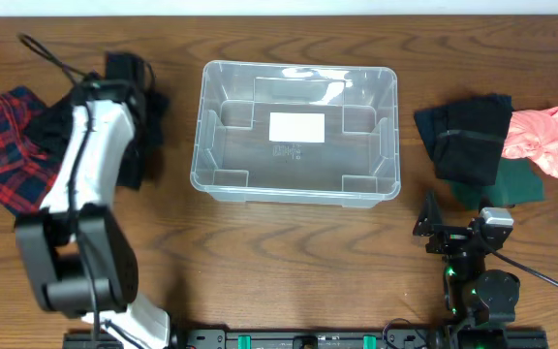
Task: Pack container
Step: 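Reach the left gripper to the black clothes and grasp them, then lift the black clothes with the left gripper over the bin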
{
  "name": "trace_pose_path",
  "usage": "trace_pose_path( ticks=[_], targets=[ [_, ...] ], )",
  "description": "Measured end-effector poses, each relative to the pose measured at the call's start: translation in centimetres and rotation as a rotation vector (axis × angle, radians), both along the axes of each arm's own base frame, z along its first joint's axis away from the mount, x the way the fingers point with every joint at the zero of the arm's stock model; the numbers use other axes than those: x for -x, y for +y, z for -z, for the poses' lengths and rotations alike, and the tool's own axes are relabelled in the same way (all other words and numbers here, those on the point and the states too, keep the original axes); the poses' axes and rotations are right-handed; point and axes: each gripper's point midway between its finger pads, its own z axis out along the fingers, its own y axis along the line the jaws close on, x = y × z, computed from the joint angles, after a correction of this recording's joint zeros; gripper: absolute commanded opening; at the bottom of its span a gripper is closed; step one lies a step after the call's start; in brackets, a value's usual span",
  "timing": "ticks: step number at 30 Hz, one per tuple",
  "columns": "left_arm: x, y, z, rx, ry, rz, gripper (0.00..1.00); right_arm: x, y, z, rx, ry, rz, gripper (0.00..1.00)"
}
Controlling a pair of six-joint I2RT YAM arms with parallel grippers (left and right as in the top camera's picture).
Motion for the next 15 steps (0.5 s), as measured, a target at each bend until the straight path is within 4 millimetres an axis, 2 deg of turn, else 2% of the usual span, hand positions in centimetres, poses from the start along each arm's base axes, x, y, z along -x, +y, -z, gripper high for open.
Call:
trace_pose_path(
  ticks=[5, 9, 11, 15],
  targets=[
    [-0.9, 0.4, -10.0, -0.002, -0.202, -0.039, 0.06, 0.0, 0.0, 0.0, 0.0, 0.0, 0.0, 0.99],
    [0.1, -0.5, -15.6, 0.039, -0.305, -0.043, 0.06, 0.0, 0.0, 0.0, 0.0, 0.0, 0.0, 0.99],
    [1.0, -1.4, -17.7, 0.071, -0.327, -0.034, 0.06, 0.0, 0.0, 0.0, 0.0, -0.001, 0.0, 0.99],
    [2.7, -3.3, -19.8, 0.109, -0.32, -0.009, 0.06, 0.0, 0.0, 0.0, 0.0, 0.0, 0.0, 0.99]
  ],
)
